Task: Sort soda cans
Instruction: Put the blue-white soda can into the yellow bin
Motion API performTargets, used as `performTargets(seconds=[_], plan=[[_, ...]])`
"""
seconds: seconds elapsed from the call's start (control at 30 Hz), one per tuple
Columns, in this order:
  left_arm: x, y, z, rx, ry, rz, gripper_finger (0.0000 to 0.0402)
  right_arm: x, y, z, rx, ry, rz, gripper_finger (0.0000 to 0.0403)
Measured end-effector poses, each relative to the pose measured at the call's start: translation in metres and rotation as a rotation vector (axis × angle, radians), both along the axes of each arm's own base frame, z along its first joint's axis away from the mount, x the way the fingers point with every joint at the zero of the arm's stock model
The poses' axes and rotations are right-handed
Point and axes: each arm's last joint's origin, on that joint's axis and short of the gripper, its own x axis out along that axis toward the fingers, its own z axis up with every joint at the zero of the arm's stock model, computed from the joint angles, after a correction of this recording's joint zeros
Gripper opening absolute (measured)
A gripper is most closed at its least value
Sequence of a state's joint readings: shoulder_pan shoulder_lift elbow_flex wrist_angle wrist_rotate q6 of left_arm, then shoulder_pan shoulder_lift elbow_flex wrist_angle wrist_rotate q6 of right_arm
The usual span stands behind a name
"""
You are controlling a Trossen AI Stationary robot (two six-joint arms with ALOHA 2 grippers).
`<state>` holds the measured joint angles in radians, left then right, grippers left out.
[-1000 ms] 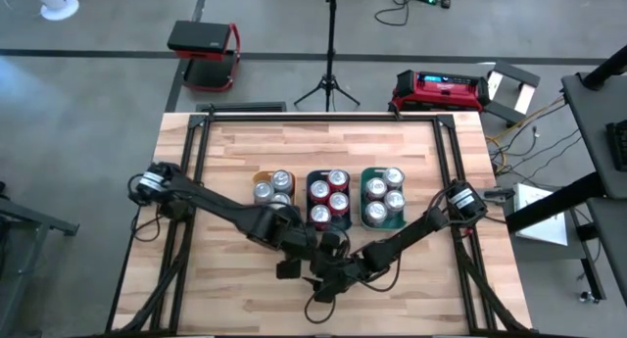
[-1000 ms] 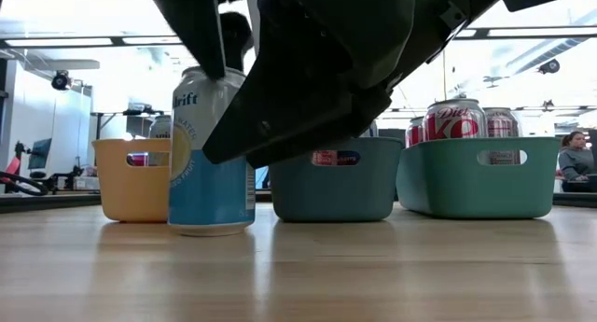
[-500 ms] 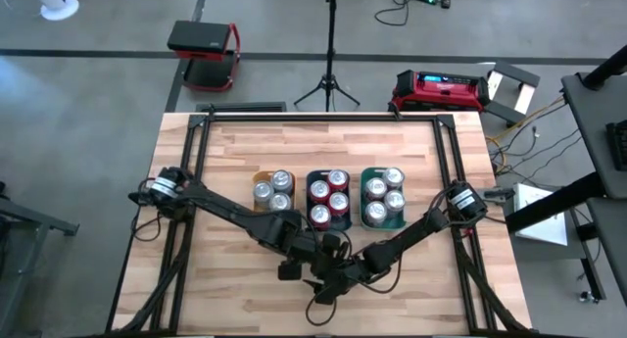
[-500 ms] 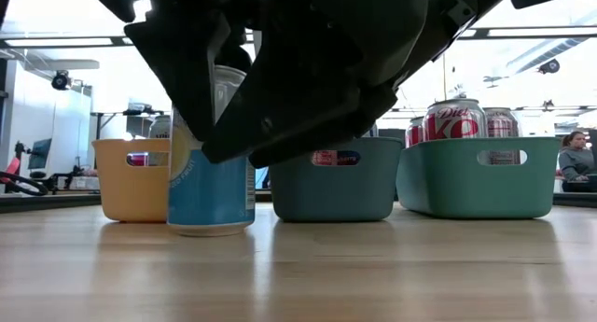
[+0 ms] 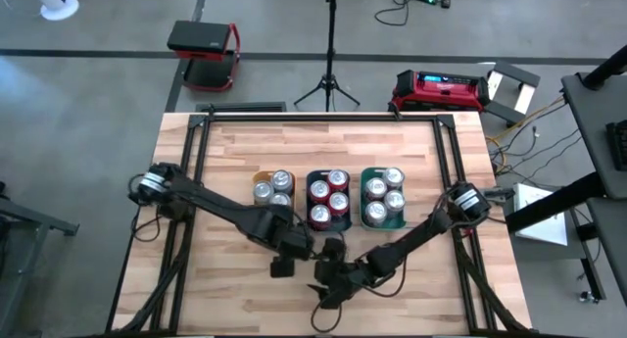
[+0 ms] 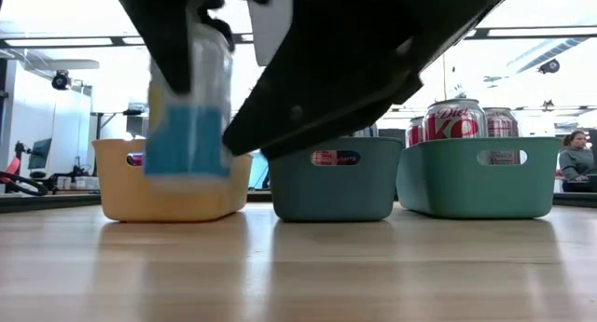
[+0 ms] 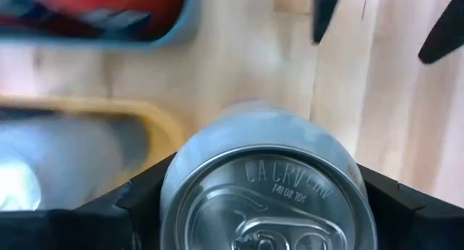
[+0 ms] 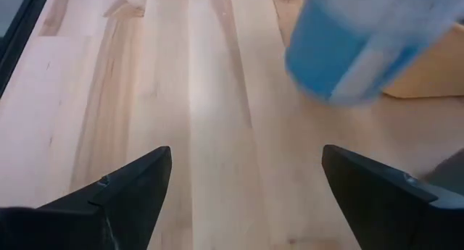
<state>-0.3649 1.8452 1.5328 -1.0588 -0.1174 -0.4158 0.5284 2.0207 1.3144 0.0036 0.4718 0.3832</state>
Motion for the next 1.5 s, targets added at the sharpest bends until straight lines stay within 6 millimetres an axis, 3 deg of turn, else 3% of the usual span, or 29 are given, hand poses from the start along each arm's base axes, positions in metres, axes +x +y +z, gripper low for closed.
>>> performTargets(seconds=[0.27, 0.5, 0.7, 1.07, 1.5], plan=[[-0.051, 0.022, 0.062, -0.018, -0.033, 0.213, 0.0285, -0.002, 0.003, 0.003, 0.003, -0.009, 0.009, 0.034], [-0.089, 0.042, 0.084, 0.1, -0.094, 0.456, 0.0285, -0.001, 0.003, 0.004, 0.007, -0.017, 0.008, 0.0324], [-0.098, 0.054, 0.063, 0.087, -0.094, 0.55, 0.0285, -0.001, 0.003, 0.004, 0.004, -0.02, 0.001, 0.031], [-0.093, 0.072, 0.018, 0.0, -0.126, 0.588, 0.0285, 0.0, 0.001, 0.004, 0.003, -0.02, -0.004, 0.029], [-0.086, 0.071, -0.001, -0.001, -0.115, 0.563, 0.0305, 0.0, 0.0, 0.004, 0.005, -0.02, -0.007, 0.0291]])
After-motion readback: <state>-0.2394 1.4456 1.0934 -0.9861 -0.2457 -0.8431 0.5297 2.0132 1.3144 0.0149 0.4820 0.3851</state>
